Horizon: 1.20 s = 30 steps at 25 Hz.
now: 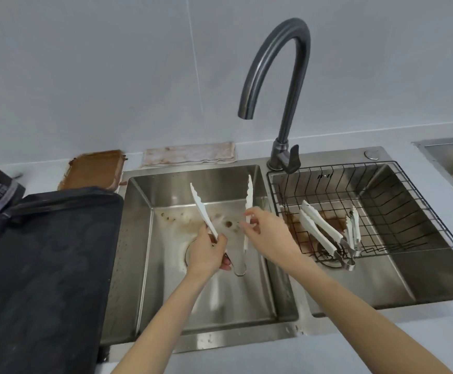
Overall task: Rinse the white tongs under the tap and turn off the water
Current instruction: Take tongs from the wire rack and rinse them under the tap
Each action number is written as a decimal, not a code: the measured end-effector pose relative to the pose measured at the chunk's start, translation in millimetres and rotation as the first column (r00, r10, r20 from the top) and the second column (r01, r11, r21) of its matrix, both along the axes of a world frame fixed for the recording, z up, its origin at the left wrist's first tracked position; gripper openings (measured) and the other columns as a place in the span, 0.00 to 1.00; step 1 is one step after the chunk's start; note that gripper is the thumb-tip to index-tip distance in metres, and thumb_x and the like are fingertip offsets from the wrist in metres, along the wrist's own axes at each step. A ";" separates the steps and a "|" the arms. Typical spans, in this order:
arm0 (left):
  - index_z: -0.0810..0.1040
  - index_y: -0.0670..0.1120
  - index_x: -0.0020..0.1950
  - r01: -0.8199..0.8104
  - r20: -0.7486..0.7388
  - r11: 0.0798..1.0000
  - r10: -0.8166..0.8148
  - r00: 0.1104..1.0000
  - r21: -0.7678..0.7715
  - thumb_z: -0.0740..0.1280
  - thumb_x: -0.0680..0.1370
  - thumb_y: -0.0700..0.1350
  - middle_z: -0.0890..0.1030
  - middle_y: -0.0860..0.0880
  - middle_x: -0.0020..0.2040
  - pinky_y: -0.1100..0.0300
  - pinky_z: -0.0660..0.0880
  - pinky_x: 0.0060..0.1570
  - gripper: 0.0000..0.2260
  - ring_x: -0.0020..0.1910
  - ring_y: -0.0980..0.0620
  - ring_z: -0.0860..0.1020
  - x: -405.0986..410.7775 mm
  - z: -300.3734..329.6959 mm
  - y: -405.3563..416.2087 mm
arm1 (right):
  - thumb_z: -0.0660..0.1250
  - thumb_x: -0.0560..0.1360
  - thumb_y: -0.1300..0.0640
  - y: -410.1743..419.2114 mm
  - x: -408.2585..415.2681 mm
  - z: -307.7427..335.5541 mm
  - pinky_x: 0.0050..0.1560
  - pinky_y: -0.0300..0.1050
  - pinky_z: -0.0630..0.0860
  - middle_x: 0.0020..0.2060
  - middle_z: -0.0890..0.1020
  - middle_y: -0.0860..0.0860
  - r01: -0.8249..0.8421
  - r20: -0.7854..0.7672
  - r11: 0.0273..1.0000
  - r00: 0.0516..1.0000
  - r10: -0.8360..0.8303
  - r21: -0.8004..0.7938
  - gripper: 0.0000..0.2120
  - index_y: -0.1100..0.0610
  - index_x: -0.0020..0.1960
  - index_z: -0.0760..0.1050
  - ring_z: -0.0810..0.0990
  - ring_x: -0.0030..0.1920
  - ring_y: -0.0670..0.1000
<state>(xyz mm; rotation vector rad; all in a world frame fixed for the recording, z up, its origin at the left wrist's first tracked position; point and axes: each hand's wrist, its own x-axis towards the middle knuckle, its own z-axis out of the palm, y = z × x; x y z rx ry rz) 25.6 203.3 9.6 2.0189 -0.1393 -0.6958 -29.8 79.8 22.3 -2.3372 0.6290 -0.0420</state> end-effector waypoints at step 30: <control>0.68 0.45 0.53 -0.061 0.001 0.998 0.061 0.998 -0.014 0.57 0.78 0.40 0.74 0.48 0.43 0.66 0.76 0.21 0.05 0.15 0.59 0.73 41.4 -6.6 5.4 | 0.55 0.80 0.61 -124.5 64.6 0.3 0.45 0.44 0.66 0.55 0.76 0.63 0.382 0.203 0.923 0.907 -0.368 -0.035 0.12 0.67 0.59 0.70 0.72 0.47 0.55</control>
